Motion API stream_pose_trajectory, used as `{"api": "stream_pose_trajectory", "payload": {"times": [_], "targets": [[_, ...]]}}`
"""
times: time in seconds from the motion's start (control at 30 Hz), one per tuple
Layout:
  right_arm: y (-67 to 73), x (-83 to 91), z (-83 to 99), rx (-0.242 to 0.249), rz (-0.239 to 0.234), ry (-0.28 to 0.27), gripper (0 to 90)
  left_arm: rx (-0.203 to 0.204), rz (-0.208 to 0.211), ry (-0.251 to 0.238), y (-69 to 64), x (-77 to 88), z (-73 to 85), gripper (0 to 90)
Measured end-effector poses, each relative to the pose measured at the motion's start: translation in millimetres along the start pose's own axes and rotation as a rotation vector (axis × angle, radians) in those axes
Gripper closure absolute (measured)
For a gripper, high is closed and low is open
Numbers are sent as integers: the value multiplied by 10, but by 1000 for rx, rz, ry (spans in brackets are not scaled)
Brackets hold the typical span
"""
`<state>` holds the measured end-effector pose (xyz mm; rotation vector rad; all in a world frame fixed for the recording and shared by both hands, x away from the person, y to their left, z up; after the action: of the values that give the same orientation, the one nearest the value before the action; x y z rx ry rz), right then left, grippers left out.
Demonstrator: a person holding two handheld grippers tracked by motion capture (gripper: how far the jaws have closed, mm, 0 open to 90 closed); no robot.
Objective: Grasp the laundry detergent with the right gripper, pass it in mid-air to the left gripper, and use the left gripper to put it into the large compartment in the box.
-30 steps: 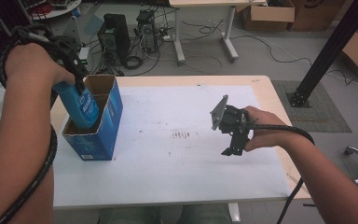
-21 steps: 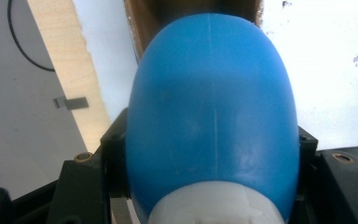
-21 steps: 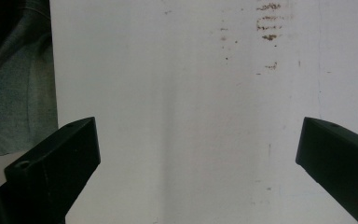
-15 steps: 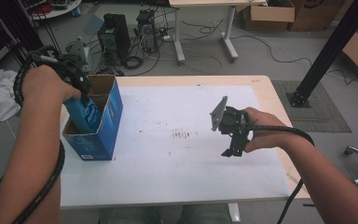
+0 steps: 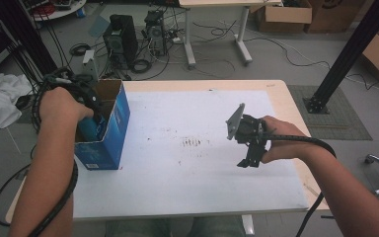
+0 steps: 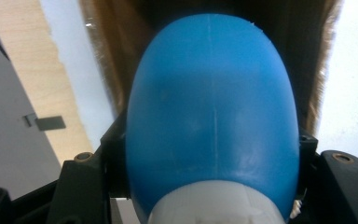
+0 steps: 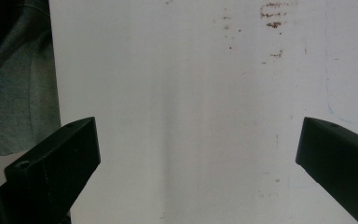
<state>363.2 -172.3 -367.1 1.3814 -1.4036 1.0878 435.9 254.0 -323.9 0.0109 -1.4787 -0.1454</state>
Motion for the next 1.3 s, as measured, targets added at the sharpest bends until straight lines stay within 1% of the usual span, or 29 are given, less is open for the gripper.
{"api": "stream_pose_trajectory", "payload": {"times": [0.13,0.2,0.33,0.37,0.53,0.6,0.63,0.67,0.83,0.97,1.07,1.2,1.3], "targets": [[0,-4,6,-4,0,-2,0,-3,2,10,-12,-111,-26,384],[0,-11,9,-4,-2,-2,0,-6,-6,6,-20,-160,-47,385],[-6,-22,17,-10,-4,-3,0,-9,-6,6,-45,-219,-78,385],[-7,-24,20,-11,-5,-2,0,-12,-4,15,-45,-233,-81,385],[-6,-38,25,-19,-9,-5,0,-6,-6,16,-30,-324,-99,385],[-8,-41,28,-19,-9,-4,0,-10,0,0,-21,-330,-107,385],[-9,-43,28,-19,-10,-4,0,-12,2,2,-18,-334,-104,385],[-10,-44,27,-20,-9,-4,0,-7,3,-7,-18,-339,-105,385],[-14,-42,12,-19,-9,-7,0,-2,6,-2,-20,-341,-105,384],[-19,-39,-9,-18,-10,-6,0,-1,0,5,-25,-341,-98,384],[-22,-34,-26,-16,-9,-6,0,5,0,-1,-26,-344,-102,383],[-19,-24,-38,-13,-7,-5,0,2,-6,-6,-31,-339,-102,378],[-17,-21,-32,-17,-7,-10,0,-7,-12,-10,-35,-337,-98,356]]}}
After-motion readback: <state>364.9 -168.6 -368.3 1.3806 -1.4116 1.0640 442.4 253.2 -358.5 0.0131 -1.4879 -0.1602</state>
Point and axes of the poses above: each handheld gripper's, and its own axes: x roughly backward along the jaws, z roughly out of its underside, y roughly to its left, the point moved 7 cm from there along -x, roughly forward along the jaws, and after that the axes turned 4 degrees about -z, right-handed, at the moved point
